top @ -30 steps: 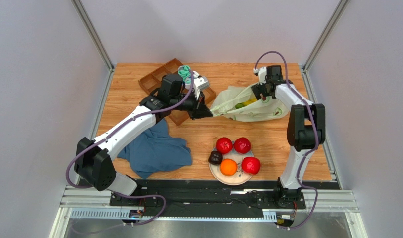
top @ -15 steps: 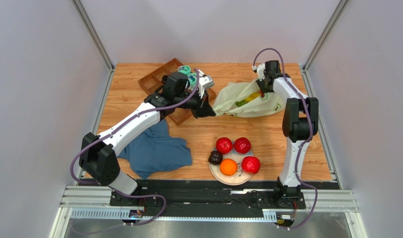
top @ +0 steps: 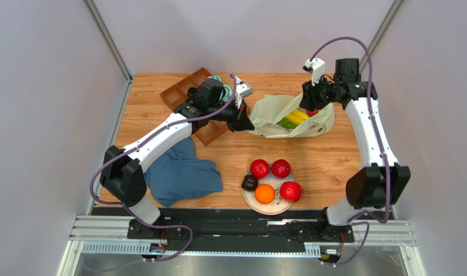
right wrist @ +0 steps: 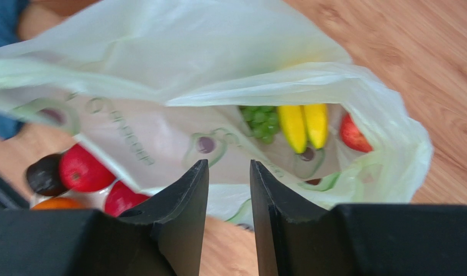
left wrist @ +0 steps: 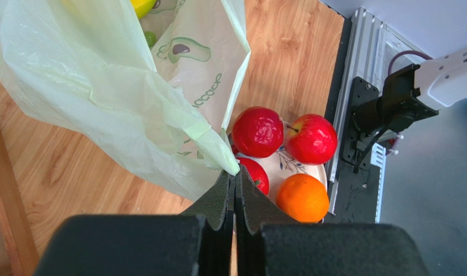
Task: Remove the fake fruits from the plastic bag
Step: Adjust the plastic bag at the center of the board.
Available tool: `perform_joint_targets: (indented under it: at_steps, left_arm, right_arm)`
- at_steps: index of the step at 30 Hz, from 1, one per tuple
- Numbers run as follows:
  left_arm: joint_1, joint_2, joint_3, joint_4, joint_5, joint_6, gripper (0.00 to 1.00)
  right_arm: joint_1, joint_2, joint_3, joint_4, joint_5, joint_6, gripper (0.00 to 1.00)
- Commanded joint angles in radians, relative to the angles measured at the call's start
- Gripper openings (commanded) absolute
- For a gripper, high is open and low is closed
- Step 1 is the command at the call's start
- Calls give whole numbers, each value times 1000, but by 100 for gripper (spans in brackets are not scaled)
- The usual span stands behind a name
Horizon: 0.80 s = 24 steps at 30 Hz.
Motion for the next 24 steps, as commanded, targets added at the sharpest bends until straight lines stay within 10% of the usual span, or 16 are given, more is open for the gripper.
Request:
perform_joint_targets:
  at_steps: [1,15,24]
  left_arm:
    - [-5,-2,48,35,13,-24,0]
    - [-5,-105,-116,78,10,-82,0]
    - [-6,-162,-159,70,9,-67,0]
  right_arm:
    - [4,-47,-66,-192,-196,-58,37]
    - [87,-297,-587,409,287,225,43]
    - [88,-406,-713,185,61,115,38]
